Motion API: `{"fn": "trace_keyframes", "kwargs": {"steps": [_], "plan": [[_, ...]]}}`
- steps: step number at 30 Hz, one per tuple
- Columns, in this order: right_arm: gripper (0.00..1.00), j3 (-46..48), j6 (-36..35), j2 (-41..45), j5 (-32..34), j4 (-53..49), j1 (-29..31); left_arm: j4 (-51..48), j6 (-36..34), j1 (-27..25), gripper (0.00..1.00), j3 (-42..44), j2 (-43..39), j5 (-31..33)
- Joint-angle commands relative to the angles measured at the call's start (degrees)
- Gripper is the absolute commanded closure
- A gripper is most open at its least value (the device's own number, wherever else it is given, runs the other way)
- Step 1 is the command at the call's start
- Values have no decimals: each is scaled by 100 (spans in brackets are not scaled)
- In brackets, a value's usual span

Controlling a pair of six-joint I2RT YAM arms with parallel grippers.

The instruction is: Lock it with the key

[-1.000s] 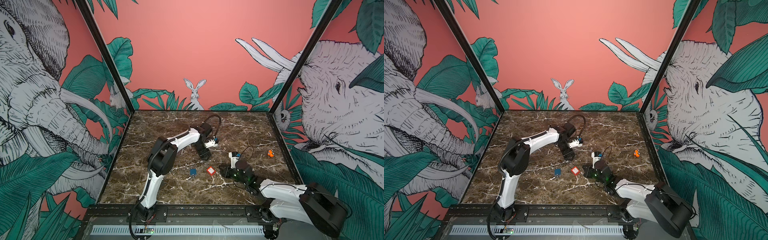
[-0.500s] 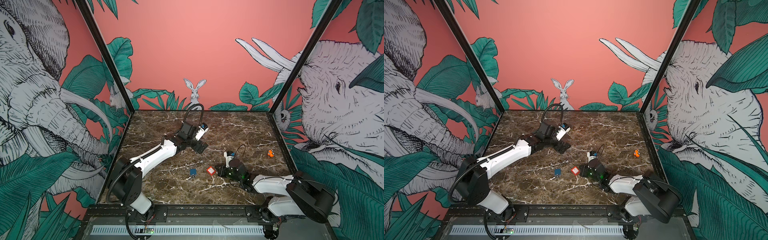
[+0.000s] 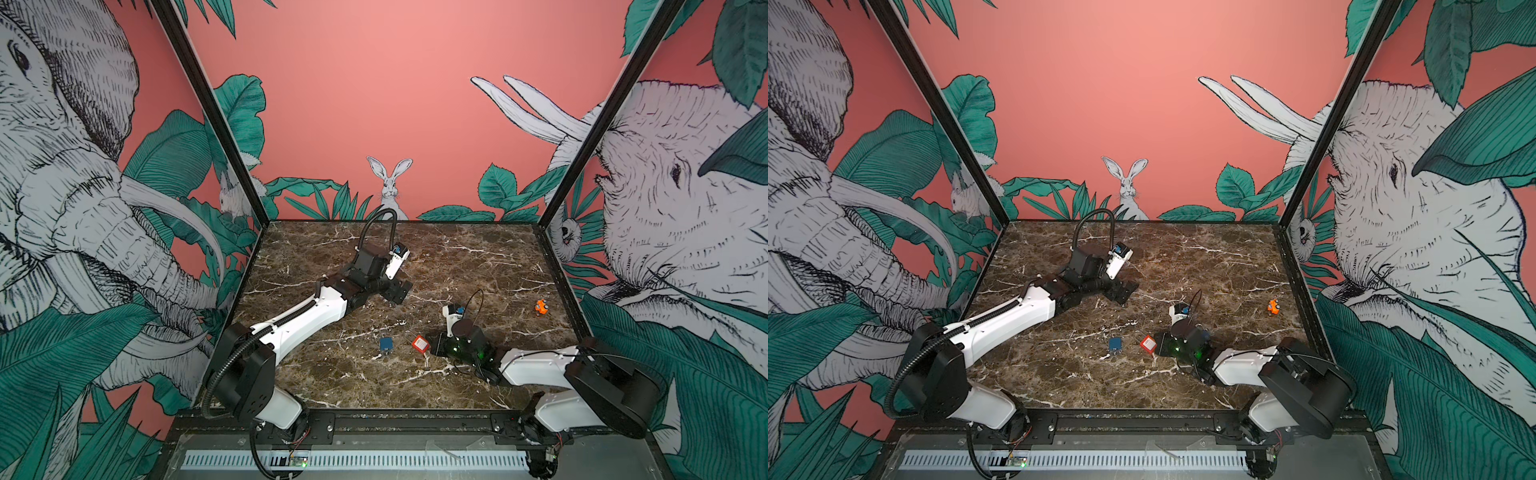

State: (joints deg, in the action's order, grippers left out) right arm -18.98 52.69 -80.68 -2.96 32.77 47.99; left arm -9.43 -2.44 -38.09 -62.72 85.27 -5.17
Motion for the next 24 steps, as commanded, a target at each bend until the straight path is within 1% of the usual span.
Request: {"fn": "trace_keyframes", "kwargs": {"steps": [1,5,7,9,15,19,22,24], "plan": [[100,-84,115,-119,151,107,40,-35,244,47,3,9,-6,-184],[82,-133,128,-110,213,-24,32,-85,253,47,2,-22,77,-390],[80,-122,117,-38,251,-87,37,-81,245,47,3,-2,73,-397],[76,-123,104,79,295,-196,33,-52,257,47,2,38,46,-356],[71,-235,-67,539,375,-841,35,134,406,47,3,221,-35,-139],[69,-328,-187,986,549,-1414,35,542,662,47,3,521,-211,214],[68,-509,-452,1281,581,-1879,31,887,752,47,3,755,-375,351],[64,-701,-725,1417,492,-2157,35,1034,865,47,2,870,-486,512]]}}
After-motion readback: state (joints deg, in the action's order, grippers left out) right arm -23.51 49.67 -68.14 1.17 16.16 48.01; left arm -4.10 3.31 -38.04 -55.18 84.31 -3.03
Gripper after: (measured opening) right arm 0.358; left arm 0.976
